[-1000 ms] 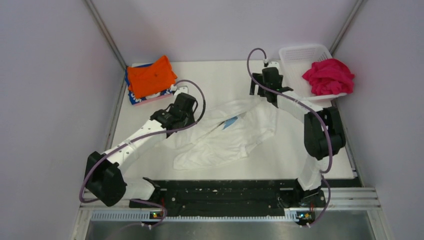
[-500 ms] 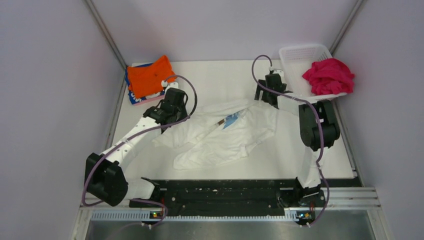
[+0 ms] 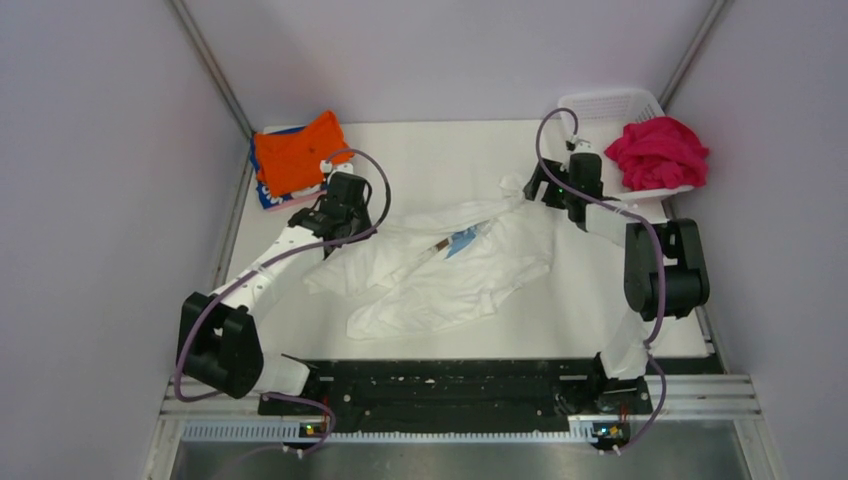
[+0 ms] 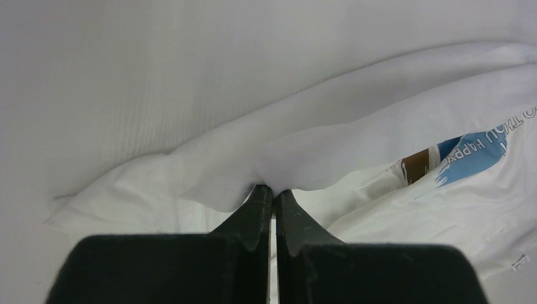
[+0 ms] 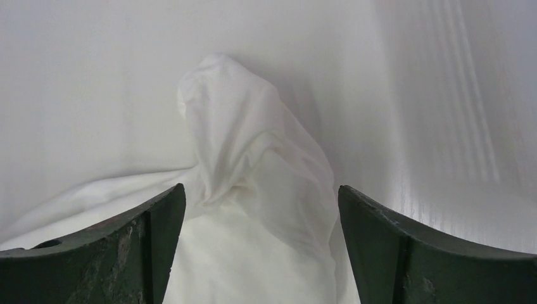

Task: Fold and stack the t-shirts
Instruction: Flatten out the tshirt

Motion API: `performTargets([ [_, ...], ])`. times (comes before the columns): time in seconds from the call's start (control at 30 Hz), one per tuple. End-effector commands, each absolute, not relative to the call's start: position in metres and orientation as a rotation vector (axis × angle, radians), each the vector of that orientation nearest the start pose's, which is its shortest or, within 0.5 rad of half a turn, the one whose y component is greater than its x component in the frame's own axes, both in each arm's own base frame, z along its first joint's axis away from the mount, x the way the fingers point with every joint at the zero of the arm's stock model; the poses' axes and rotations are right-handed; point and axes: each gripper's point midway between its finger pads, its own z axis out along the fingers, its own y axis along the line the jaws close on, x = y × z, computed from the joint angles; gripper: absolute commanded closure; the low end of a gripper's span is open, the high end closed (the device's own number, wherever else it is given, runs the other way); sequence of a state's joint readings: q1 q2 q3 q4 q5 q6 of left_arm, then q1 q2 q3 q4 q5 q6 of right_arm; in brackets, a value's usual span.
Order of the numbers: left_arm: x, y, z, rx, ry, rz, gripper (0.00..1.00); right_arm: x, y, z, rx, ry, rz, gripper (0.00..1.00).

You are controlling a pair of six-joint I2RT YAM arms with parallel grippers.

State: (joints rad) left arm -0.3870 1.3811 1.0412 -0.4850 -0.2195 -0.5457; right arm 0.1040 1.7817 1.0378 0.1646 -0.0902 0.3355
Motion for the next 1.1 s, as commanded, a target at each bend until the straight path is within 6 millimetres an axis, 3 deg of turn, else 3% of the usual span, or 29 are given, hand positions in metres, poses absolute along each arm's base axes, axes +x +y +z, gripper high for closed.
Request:
performTargets([
  [0.0,0.362,-0.126,0.162,-0.29,2.284,-0.23,1.0,0.475,0.083,0.097,0.152,2.123,0.391,0.12],
  [0.2,0.364,-0.12,0.163,-0.309,2.276,-0.223,1.0,0.465,0.059,0.066,0.218,2.21,0.235,0.18],
  [0.3,0.367,-0.119,0.165,-0.315,2.266,-0.231,1.0,0.462,0.063,0.058,0.198,2.249,0.253,0.26],
  [0.5,0.373,-0.115,0.175,-0.338,2.229,-0.241,1.0,0.456,0.072,0.045,0.213,2.306,0.316,0.31],
  [0.63,0.374,-0.113,0.184,-0.342,2.201,-0.243,1.0,0.451,0.079,0.038,0.218,2.33,0.36,0.46],
  [0.7,0.374,-0.109,0.191,-0.347,2.181,-0.231,1.0,0.454,0.08,0.047,0.214,2.305,0.373,0.65],
  [0.77,0.375,-0.104,0.202,-0.351,2.15,-0.217,1.0,0.461,0.078,0.067,0.209,2.259,0.359,0.86],
  [0.83,0.375,-0.095,0.221,-0.37,2.097,-0.191,1.0,0.47,0.076,0.105,0.186,2.184,0.344,0.95],
  [0.97,0.369,-0.075,0.281,-0.411,1.927,-0.157,1.0,0.472,0.077,0.206,0.102,1.971,0.351,1.0],
  [1.07,0.356,-0.061,0.337,-0.412,1.755,-0.171,1.0,0.45,0.082,0.279,0.037,1.84,0.386,1.0],
])
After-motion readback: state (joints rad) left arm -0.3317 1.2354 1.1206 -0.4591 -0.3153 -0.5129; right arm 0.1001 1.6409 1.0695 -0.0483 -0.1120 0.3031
